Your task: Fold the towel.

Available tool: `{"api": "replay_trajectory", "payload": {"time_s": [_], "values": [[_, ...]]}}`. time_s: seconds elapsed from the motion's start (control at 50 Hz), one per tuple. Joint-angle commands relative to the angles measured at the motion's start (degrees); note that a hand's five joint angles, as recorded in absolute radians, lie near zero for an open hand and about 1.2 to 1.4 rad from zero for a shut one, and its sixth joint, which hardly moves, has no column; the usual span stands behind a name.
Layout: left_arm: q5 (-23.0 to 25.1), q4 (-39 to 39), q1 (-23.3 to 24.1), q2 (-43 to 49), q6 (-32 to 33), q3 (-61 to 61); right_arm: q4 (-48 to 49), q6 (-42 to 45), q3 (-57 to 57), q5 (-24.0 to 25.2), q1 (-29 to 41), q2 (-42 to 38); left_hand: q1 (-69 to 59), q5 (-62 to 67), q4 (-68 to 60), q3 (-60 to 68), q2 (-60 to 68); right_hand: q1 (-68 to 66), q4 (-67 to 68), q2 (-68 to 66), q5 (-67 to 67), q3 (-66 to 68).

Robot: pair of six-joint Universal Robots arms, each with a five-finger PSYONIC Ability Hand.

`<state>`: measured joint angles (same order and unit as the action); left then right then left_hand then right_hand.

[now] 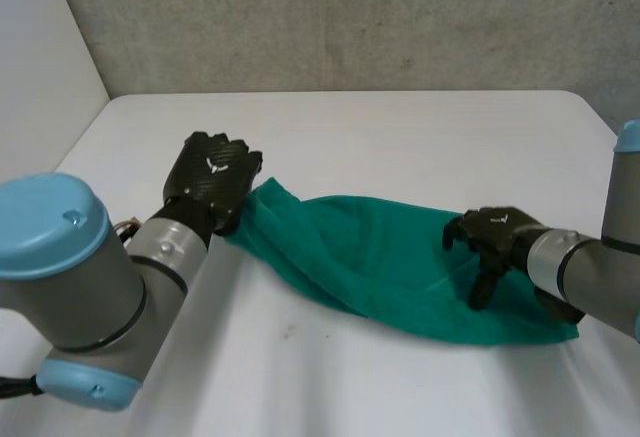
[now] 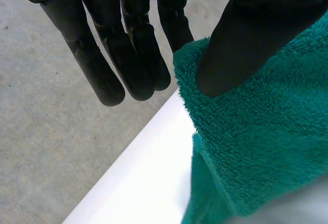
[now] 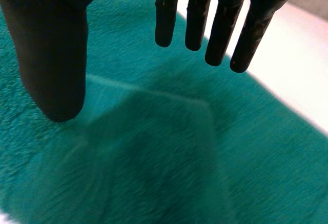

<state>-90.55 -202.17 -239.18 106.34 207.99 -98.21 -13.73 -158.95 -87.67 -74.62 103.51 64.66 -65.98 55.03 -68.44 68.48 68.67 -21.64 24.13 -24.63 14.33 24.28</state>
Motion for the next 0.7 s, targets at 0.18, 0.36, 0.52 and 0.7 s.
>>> {"api": "replay_trajectory", "payload": {"time_s": [0.18,0.36,0.52,0.7], "values": [[-0.06,-0.33,-0.59,-1.75,-0.04,-3.04,0.2,-2.77,-2.33,4.75,-0.41,-3.58,-14.02,14.97,-11.56,11.52,11.33,0.11,-2.6,3.1,-2.8,-2.75],[0.02,-0.33,-0.76,-1.75,-0.04,-3.48,1.08,-2.68,-5.22,5.1,0.12,-3.67,-14.02,14.97,-11.56,11.52,11.33,-16.63,14.14,-13.64,13.94,14.0],[0.03,-0.6,-1.11,-1.66,-0.04,-2.42,7.31,-2.6,-6.02,5.28,-0.15,-2.53,-14.02,14.97,-11.56,11.52,11.33,-58.36,55.87,-55.37,55.67,55.72],[-0.06,-7.16,-1.55,2.8,0.05,10.43,14.88,-2.95,3.12,1.23,0.21,5.82,-14.02,14.97,-11.56,11.52,11.33,-58.36,55.87,-55.37,55.67,55.72]]}}
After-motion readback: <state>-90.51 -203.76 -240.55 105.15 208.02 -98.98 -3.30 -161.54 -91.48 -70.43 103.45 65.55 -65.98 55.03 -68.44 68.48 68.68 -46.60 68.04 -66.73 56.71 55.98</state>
